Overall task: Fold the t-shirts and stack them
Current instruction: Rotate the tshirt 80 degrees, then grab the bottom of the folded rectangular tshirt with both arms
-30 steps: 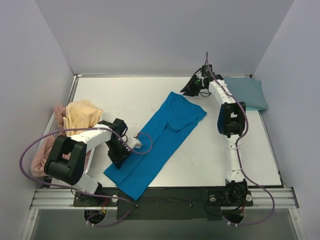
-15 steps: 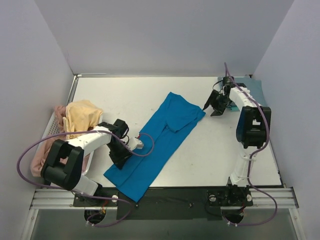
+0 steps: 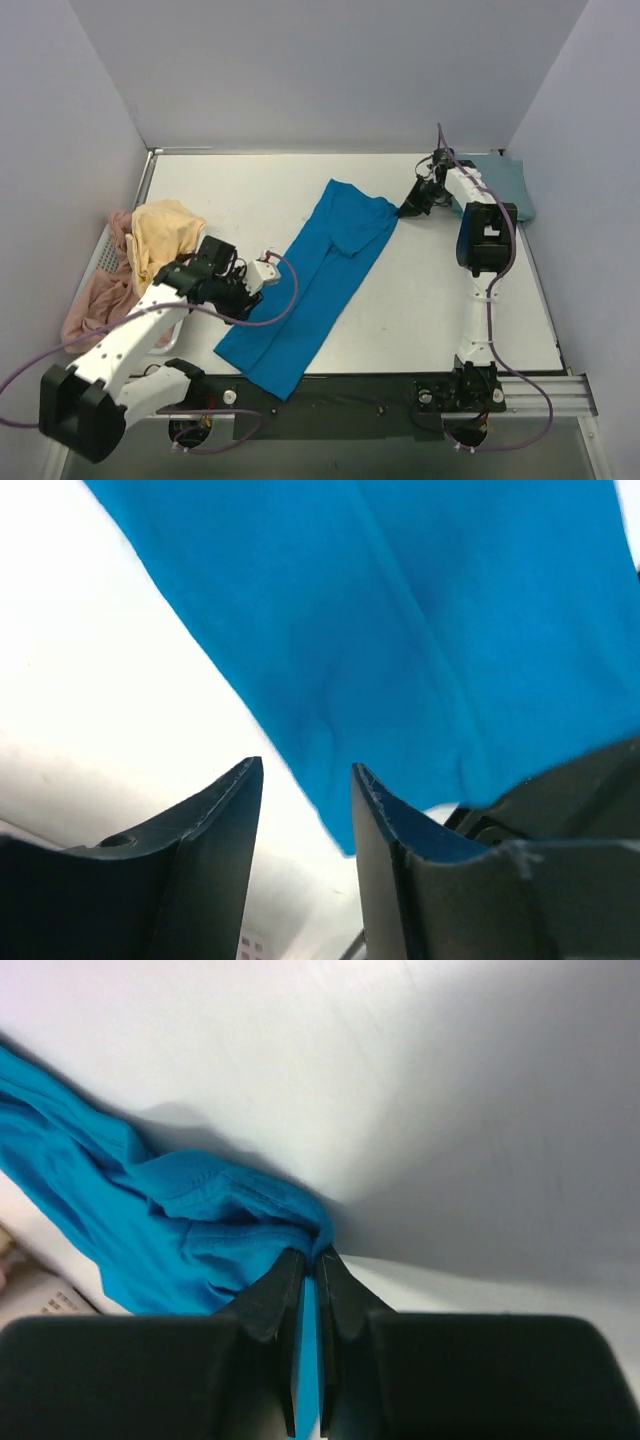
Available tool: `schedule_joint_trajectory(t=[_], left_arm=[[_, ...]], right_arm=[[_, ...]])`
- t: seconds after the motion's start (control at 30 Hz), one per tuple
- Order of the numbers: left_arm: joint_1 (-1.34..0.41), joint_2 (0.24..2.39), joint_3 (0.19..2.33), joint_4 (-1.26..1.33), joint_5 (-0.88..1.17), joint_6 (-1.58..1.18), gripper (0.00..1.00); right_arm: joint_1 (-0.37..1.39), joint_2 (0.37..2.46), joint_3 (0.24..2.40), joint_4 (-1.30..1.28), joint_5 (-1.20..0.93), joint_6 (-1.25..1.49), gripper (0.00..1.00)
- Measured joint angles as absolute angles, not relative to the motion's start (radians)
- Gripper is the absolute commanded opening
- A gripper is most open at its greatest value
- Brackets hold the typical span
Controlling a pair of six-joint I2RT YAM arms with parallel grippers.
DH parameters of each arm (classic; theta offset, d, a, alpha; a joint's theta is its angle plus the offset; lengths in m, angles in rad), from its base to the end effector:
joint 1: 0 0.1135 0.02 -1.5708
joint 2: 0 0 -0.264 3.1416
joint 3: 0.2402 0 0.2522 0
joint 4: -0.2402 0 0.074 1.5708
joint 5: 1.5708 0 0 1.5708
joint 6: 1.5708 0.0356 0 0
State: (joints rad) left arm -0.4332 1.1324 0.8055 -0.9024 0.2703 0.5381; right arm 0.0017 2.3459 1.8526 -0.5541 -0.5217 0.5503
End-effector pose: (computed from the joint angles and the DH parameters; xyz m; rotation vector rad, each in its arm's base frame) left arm 0.1734 -0.0907 0.2286 1.3488 2.4165 -0.3507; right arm 0.5013 0.0186 0.1481 0.5350 2.6002 0.8733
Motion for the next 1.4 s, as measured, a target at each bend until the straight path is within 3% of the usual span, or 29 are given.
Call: schedule_joint_trajectory(t=[0.1,0.13,0.17,0.2,0.27,0.37,0.4,0.47,0.63,0.77,0.87,1.0,1.17,1.33,1.4], left_arm=[[-0.452,0.971,0.757,-0.872,0.345,0.62,0.68],[-0.466,0.92,0.726,-0.855,0.372,0.662,0.69],[-0.482,0.876,0.693,-0.846,0.394,0.709,0.71],[-0.502,0.842,0.663,-0.84,0.412,0.751,0.72],[-0.546,0.812,0.618,-0.825,0.43,0.824,0.72],[-0.617,0.851,0.597,-0.799,0.431,0.907,0.73],[-0.635,0.877,0.597,-0.788,0.431,0.928,0.73],[-0.654,0.928,0.597,-0.764,0.43,0.959,0.73],[-0.664,0.997,0.597,-0.731,0.442,1.059,0.73],[-0.683,1.053,0.597,-0.727,0.455,1.147,0.72],[-0.696,1.076,0.578,-0.68,0.458,1.219,0.71],[-0.715,1.072,0.525,-0.616,0.457,1.286,0.64],[-0.726,1.088,0.5,-0.555,0.457,1.327,0.63],[-0.73,1.115,0.498,-0.521,0.449,1.366,0.46],[-0.733,1.121,0.491,-0.511,0.441,1.378,0.43]], right_arm=[[-0.002,2.472,2.072,-0.535,-0.539,0.58,0.0],[-0.004,2.521,2.16,-0.511,-0.553,0.601,0.07],[-0.007,2.572,2.244,-0.48,-0.57,0.625,0.18],[-0.012,2.615,2.315,-0.441,-0.585,0.651,0.41],[-0.022,2.669,2.388,-0.368,-0.607,0.701,0.61],[-0.04,2.681,2.371,-0.289,-0.644,0.736,0.77],[-0.041,2.672,2.355,-0.271,-0.662,0.738,0.88],[-0.049,2.621,2.272,-0.231,-0.682,0.714,0.96],[-0.05,2.292,1.882,-0.243,-0.644,0.537,1.0],[-0.01,1.836,1.522,-0.223,-0.595,0.298,0.96],[0.194,1.421,1.266,-0.205,-0.599,0.024,0.92],[0.475,1.133,0.942,-0.207,-0.685,-0.19,0.85],[0.73,1.038,0.672,-0.304,-0.647,-0.385,0.75],[0.947,1.084,0.607,-0.309,-0.548,-0.506,0.69],[1.003,1.151,0.608,-0.288,-0.522,-0.55,0.68]])
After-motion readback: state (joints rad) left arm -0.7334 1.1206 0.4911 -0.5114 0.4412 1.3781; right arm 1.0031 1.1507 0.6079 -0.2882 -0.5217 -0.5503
